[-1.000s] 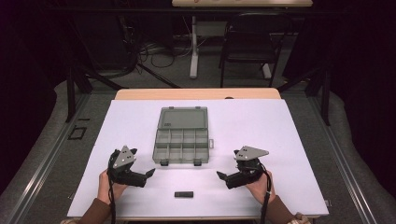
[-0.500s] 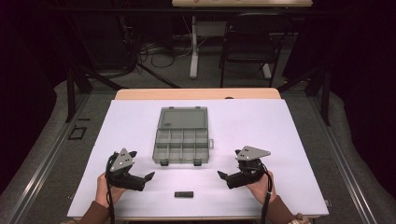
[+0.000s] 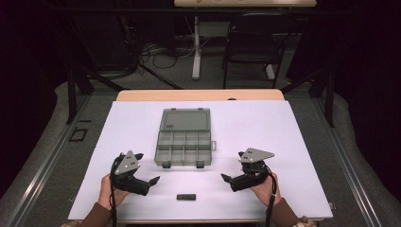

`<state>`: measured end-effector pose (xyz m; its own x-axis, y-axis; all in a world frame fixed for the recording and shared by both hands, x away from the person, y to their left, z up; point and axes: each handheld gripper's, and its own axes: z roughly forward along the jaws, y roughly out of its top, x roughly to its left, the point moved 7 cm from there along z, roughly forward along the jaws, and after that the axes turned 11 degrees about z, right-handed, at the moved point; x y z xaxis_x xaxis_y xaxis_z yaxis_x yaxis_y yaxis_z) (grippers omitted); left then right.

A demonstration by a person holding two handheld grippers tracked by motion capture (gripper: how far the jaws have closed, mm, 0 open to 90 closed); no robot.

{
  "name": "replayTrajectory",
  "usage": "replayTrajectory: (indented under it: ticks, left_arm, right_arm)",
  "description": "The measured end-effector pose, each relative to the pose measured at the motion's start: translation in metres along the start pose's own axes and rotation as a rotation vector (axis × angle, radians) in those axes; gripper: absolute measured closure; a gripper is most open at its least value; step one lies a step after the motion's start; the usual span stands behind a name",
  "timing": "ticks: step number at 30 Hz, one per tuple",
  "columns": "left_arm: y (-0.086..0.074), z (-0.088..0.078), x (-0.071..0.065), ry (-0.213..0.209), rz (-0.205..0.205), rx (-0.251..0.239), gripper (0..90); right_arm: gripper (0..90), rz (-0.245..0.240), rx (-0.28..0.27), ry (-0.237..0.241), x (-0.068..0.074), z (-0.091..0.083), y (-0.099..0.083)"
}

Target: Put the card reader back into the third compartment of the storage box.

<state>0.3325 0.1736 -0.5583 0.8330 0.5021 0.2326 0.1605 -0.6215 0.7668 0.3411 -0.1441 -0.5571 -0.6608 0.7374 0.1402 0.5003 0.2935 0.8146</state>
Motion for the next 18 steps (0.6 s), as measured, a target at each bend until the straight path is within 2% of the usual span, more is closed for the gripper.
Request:
replayTrajectory:
  ticks: [6,10,18]
  left_arm:
    - [0.008,0.001,-0.008,-0.021,0.029,0.021,0.0]
    - [0.011,0.002,-0.014,-0.030,0.070,0.041,0.0]
    - [0.018,0.006,-0.020,-0.051,0.108,0.061,0.0]
  right_arm:
    - [0.0,-0.017,-0.001,0.002,0.002,0.002,0.001]
    - [0.0,-0.029,-0.011,0.001,0.003,0.001,0.003]
    - [0.0,-0.029,-0.006,-0.003,-0.001,0.002,0.002]
